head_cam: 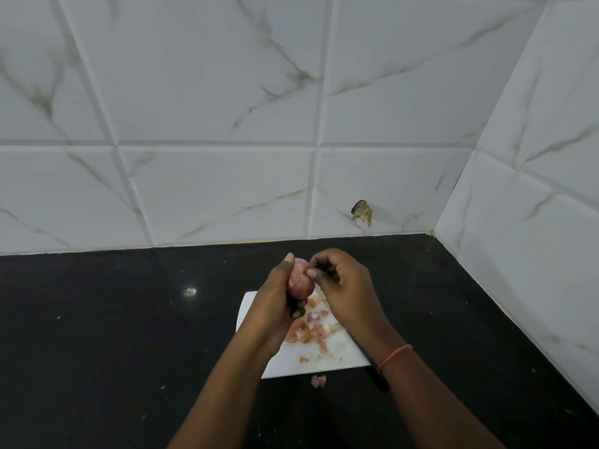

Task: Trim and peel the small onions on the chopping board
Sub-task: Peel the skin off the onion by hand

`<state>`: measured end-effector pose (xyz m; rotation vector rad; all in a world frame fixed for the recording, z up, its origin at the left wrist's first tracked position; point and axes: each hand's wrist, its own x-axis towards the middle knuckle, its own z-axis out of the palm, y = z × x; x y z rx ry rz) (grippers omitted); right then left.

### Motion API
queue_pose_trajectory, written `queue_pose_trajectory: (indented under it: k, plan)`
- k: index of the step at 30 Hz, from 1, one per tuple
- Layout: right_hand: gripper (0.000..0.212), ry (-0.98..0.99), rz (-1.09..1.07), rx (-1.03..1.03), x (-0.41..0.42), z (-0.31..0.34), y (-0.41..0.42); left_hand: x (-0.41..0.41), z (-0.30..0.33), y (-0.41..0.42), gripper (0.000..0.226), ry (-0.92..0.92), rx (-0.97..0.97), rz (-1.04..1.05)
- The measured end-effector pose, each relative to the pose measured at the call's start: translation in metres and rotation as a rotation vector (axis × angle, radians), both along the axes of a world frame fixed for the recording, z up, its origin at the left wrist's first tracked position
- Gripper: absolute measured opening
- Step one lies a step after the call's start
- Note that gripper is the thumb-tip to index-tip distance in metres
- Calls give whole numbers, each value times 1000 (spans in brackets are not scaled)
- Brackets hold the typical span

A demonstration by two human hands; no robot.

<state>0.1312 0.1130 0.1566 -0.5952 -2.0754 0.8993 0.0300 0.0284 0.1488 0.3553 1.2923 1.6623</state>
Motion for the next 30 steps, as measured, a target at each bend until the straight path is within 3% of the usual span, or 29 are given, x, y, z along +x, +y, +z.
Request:
queue_pose_trajectory:
  k: [5,10,12,25,30]
  plan:
    - [9,-104,-21,41,0,-5,-2,6,4,-1,46,-106,20,-24]
    - [14,25,-10,-328,1,4,-2,3,1,2,54,-229,38,14]
    - [17,85,-29,-358,3,6,0,2,-2,3,54,-212,31,20]
    - [10,52,-71,-21,8,-11,3,5,0,3,43,-204,81,73]
    - [9,-89,-86,153,6,-10,9,2,-4,5,42,-95,78,50]
